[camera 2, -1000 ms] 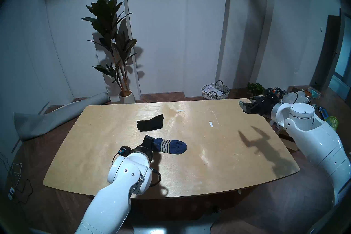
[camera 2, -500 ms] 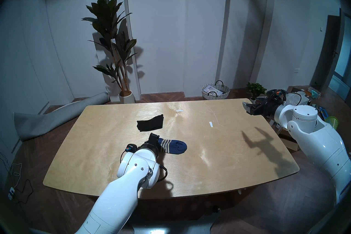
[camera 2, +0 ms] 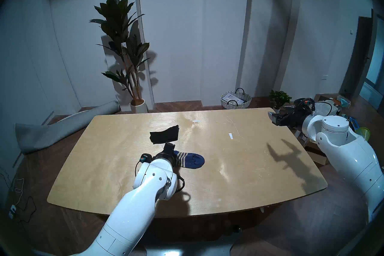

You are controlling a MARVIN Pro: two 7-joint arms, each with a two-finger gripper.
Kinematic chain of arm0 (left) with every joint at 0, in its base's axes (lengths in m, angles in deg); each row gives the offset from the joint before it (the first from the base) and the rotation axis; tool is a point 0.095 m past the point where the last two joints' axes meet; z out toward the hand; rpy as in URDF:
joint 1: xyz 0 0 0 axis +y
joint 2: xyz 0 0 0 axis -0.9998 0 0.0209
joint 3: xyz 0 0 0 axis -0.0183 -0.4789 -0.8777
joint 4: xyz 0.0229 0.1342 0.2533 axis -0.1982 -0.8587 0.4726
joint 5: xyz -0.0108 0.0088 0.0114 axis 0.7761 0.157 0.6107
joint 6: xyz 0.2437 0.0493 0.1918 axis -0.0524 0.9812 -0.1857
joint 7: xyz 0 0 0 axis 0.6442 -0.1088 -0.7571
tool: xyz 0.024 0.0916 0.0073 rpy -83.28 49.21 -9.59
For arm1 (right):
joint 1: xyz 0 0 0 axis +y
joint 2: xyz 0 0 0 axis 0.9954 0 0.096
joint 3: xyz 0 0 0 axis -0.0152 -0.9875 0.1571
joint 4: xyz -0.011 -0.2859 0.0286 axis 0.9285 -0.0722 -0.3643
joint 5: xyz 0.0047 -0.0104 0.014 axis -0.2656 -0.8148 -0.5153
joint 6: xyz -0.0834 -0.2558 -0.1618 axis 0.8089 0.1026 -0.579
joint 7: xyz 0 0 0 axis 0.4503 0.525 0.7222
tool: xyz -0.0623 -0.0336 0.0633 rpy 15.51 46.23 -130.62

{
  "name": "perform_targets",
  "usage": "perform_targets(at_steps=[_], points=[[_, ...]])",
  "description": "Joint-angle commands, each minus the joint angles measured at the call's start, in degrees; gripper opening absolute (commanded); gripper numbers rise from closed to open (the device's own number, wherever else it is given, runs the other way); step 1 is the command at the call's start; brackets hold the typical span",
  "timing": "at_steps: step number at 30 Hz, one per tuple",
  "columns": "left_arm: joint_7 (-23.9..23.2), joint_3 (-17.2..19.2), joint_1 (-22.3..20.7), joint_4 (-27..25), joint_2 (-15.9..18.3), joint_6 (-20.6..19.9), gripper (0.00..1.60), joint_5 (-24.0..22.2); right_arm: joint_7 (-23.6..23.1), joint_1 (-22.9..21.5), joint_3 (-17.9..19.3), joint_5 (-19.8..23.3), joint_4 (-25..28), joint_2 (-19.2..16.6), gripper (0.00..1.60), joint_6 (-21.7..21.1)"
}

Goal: Fold socks in half once and place them neatly on the table

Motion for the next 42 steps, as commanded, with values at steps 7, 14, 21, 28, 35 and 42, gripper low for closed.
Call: perform_targets(at_steps=[7, 14, 21, 28, 35, 42], points=[[-0.59, -0.59, -1.36, 2.28, -0.53, 0.17, 0.81, 0.72, 0.28, -0.31, 1.25, 0.18, 0.59, -0.51, 1.60, 0.64], [-0.15, -1.53, -1.10, 2.47, -0.10, 2.60, 0.01, 2.95, 0.42, 0.19, 1.49, 0.46, 0.62, -0.59, 1.60, 0.63], [1.85, -3.84, -0.02, -0.37, 2.10, 6.41, 0.00, 12.43, 0.76, 0.26, 0.96, 0.62, -0.13, 0.12, 1.60, 0.91], [4.79, -5.38, 0.85, -2.52, 3.65, 8.09, 0.00, 19.22, 1.08, 0.16, 0.45, 0.75, -0.23, 0.44, 1.60, 0.92], [7.96, -9.36, 0.76, -2.27, 5.50, 9.60, 0.00, 30.50, 1.97, 0.22, -0.23, 0.75, -0.07, 1.16, 1.60, 1.04], [10.98, -14.68, -0.77, -0.05, 7.80, 8.01, 0.00, 43.40, 2.62, -0.02, -0.59, 0.68, -0.26, 1.76, 1.60, 1.04]])
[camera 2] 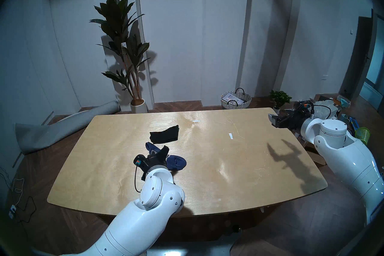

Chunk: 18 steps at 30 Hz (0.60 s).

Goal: Fold socks in half once and place them neatly on the table

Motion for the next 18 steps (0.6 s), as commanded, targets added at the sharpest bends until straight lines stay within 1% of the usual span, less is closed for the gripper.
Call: perform_targets(at_steps=[1, 2, 3, 5, 11, 14, 15, 16, 18], points=[[2.28, -4.96, -2.40, 1.05, 2.49, -0.81, 0.00, 12.56, 0.48, -0.48, 0.50, 0.10, 0.41, 0.34, 1.60, 0.50], [2.82, -5.89, -2.83, 1.85, 2.86, -1.80, 0.00, 14.83, 0.54, -0.46, 0.57, 0.18, 0.52, 0.39, 1.60, 0.45], [3.37, -6.54, -3.10, 2.46, 2.81, -1.85, 0.00, 16.20, 0.59, -0.41, 0.63, 0.21, 0.62, 0.42, 1.60, 0.43], [5.76, -8.21, -4.22, 3.72, 3.05, -2.03, 0.00, 18.00, 0.73, -0.29, 0.75, 0.34, 0.58, 0.72, 1.60, 0.58], [9.45, -11.36, -5.93, 8.11, 3.28, -4.70, 0.00, 25.26, 1.22, 0.66, 1.38, 0.62, 0.73, 0.85, 1.60, 0.60], [10.92, -12.55, -6.54, 9.59, 3.34, -5.44, 0.00, 27.29, 1.65, 1.40, 2.05, 0.96, 1.18, 0.79, 1.60, 0.49], [11.32, -13.19, -6.95, 9.78, 3.68, -5.56, 0.00, 27.32, 1.75, 1.65, 2.25, 1.05, 1.24, 0.78, 1.60, 0.50], [11.39, -12.92, -6.63, 9.84, 3.24, -5.86, 0.00, 27.88, 1.96, 1.82, 2.38, 1.10, 1.27, 0.81, 1.60, 0.46], [11.07, -13.40, -6.78, 8.61, 3.85, -6.59, 0.00, 26.75, 2.06, 1.97, 2.45, 1.14, 1.14, 0.89, 1.60, 0.55]])
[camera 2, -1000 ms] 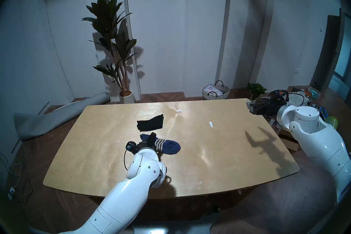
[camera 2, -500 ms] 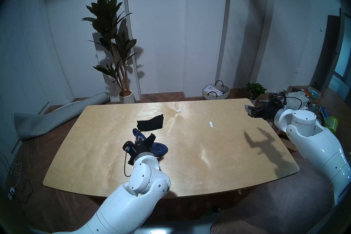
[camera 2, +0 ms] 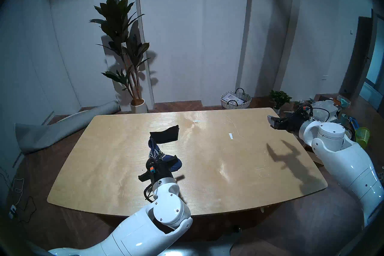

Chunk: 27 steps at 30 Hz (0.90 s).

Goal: Fold socks in half once and place them neatly on the table

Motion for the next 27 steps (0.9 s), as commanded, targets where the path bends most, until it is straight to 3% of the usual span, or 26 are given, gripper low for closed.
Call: perform_targets(at_steps=[1, 6, 14, 21, 27], points=[[0.07, -1.61, -2.56, -2.39, 0.87, -1.80, 0.00, 0.56, 0.41, 0.77, 1.64, 0.32, 0.79, -0.36, 1.60, 0.56], [-1.92, -1.63, -2.51, -6.80, 1.64, -5.73, 0.00, -5.92, 0.63, 0.88, 1.81, 0.70, 0.90, -0.23, 1.60, 0.66], [-3.98, -1.76, -2.74, -9.09, 2.61, -14.87, 0.00, -10.62, 0.66, 1.02, 2.17, 1.56, 0.73, -0.02, 1.60, 1.07], [-1.00, -5.89, -5.13, -4.58, 2.94, -15.83, 0.00, -2.85, 0.66, 1.03, 2.02, 2.01, 0.04, 0.06, 1.60, 1.33], [1.61, -6.73, -6.54, -2.57, 2.83, -15.85, 0.00, 2.00, 0.81, 0.85, 1.77, 2.26, -0.15, 0.09, 1.60, 1.28]])
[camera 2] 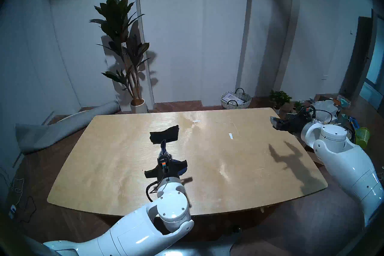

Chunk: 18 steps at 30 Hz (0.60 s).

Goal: Fold socks in half once and place them neatly on the table

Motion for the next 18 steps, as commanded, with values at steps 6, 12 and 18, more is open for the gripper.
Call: perform_targets(at_steps=[6, 12, 18], points=[[0.33, -1.85, -4.05, -1.43, 1.49, -4.04, 0.00, 6.12, 0.04, -1.43, -0.10, 0.09, -0.48, 0.28, 1.60, 0.68], [-2.75, -2.89, -4.44, -3.57, 2.50, -9.21, 0.00, 3.97, 0.26, -1.44, 0.00, 0.50, -0.34, 0.47, 1.60, 0.66], [-2.98, -3.63, -5.60, -2.44, 3.05, -13.03, 0.00, 5.58, 0.08, -1.54, -0.22, 0.71, -1.23, 0.76, 1.60, 1.02]])
